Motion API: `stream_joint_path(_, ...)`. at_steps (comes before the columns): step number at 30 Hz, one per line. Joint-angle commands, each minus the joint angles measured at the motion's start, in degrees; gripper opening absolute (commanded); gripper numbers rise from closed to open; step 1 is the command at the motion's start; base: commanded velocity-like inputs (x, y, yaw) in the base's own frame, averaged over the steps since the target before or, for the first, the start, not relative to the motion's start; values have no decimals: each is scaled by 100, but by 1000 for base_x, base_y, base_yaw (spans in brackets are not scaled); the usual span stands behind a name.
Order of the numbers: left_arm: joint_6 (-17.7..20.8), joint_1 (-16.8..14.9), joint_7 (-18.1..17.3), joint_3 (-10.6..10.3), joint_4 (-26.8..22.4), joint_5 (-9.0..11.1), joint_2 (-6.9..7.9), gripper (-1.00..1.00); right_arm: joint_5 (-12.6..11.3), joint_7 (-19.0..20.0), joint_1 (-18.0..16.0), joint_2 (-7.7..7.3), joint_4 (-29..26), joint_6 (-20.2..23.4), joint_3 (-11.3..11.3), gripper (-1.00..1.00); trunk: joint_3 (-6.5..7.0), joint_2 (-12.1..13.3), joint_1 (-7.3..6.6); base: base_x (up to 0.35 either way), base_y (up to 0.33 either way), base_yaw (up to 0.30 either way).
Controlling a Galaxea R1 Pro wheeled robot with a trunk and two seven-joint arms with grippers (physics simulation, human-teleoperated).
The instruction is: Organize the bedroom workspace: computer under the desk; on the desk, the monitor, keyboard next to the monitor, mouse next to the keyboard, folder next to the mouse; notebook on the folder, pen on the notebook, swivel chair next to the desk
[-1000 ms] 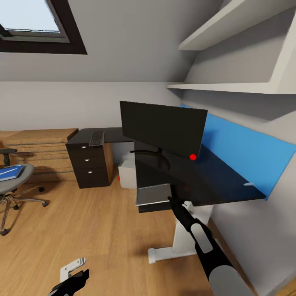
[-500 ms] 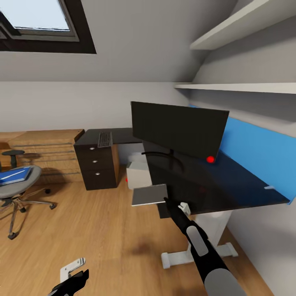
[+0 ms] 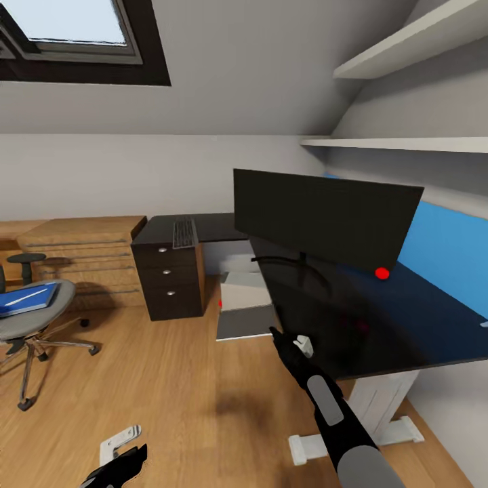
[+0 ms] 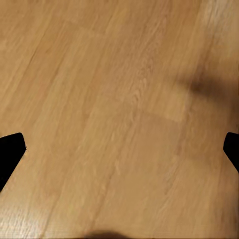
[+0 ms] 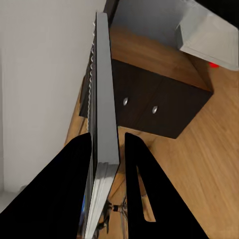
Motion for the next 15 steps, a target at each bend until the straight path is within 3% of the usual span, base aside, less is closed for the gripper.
stream_joint_path(1, 22, -3, 30, 3, 0, 61, -2, 100, -60, 41, 4, 8, -3, 60, -23, -100, -6, -3, 2, 180, 306, 0)
stream_joint_path(15, 22, -3, 29, 3, 14, 59, -3, 100, -61, 100, 26, 8, -3, 59, 61, -100, -6, -3, 2, 200, 291, 0)
